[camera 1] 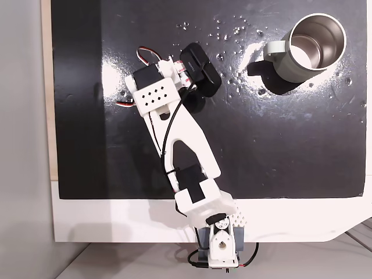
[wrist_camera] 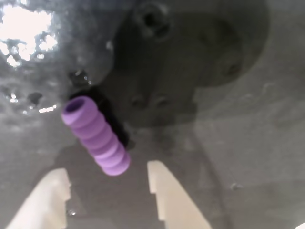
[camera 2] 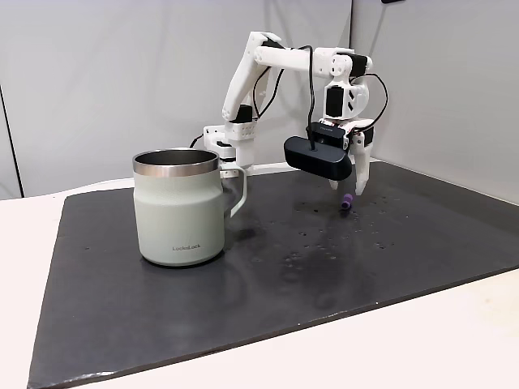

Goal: Grasp a pengrip and put it in the cup.

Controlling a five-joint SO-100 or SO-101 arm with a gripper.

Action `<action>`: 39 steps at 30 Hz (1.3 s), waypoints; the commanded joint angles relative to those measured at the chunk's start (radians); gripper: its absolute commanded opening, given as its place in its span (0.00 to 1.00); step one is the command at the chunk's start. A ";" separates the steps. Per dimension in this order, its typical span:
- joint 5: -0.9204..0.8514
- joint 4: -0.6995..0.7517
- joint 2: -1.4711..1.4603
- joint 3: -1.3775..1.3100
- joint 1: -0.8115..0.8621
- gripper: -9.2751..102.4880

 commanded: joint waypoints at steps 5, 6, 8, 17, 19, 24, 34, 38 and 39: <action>-0.005 0.008 -0.038 -0.083 0.014 0.23; -0.005 0.008 -0.046 -0.087 0.014 0.23; -0.009 0.008 -0.060 -0.097 0.011 0.23; -0.015 0.025 -0.144 -0.143 0.011 0.15; -0.017 0.025 -0.147 -0.143 0.012 0.10; -0.012 0.040 -0.140 -0.160 0.023 0.08; 0.034 0.127 0.023 -0.279 0.084 0.08; 0.040 0.206 0.086 -0.390 0.129 0.08; 0.038 0.232 0.097 -0.422 0.143 0.08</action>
